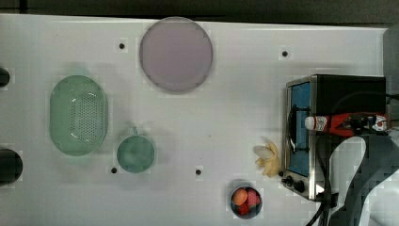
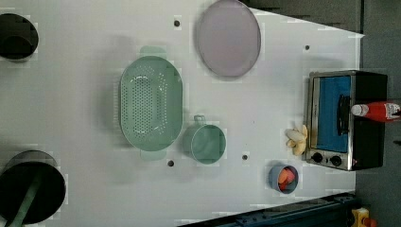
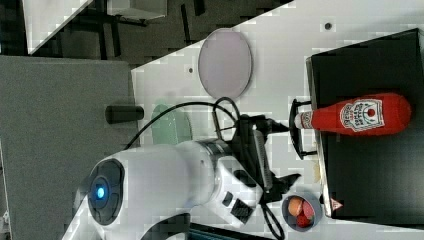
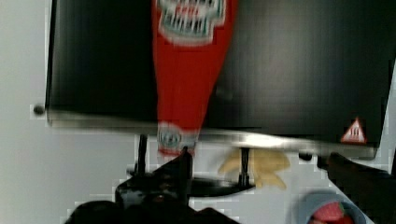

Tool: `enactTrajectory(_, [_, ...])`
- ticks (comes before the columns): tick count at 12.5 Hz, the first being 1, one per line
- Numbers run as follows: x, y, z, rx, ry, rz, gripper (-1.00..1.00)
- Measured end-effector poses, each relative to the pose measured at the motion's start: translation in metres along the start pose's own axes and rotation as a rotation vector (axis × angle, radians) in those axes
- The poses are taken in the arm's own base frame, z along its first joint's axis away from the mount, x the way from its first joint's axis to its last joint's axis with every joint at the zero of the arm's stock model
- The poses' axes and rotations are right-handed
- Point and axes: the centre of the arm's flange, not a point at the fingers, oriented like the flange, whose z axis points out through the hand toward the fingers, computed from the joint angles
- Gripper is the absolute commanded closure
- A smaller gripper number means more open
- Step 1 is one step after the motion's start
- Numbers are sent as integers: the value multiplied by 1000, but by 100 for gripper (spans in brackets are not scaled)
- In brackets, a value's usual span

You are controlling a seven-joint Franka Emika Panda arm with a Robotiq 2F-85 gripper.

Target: Pick Ketchup from oven and place it on table.

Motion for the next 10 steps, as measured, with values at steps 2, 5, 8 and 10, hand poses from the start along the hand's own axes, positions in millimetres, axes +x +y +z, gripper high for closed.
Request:
enactTrajectory(2, [25, -7, 6, -17, 46, 26, -100])
enactTrajectory(5, [67, -21, 29, -34, 123, 72, -100])
enactTrajectory(8, [80, -22, 74, -36, 75, 138, -100])
enactTrajectory(10, [84, -32, 89, -32, 96, 136, -100])
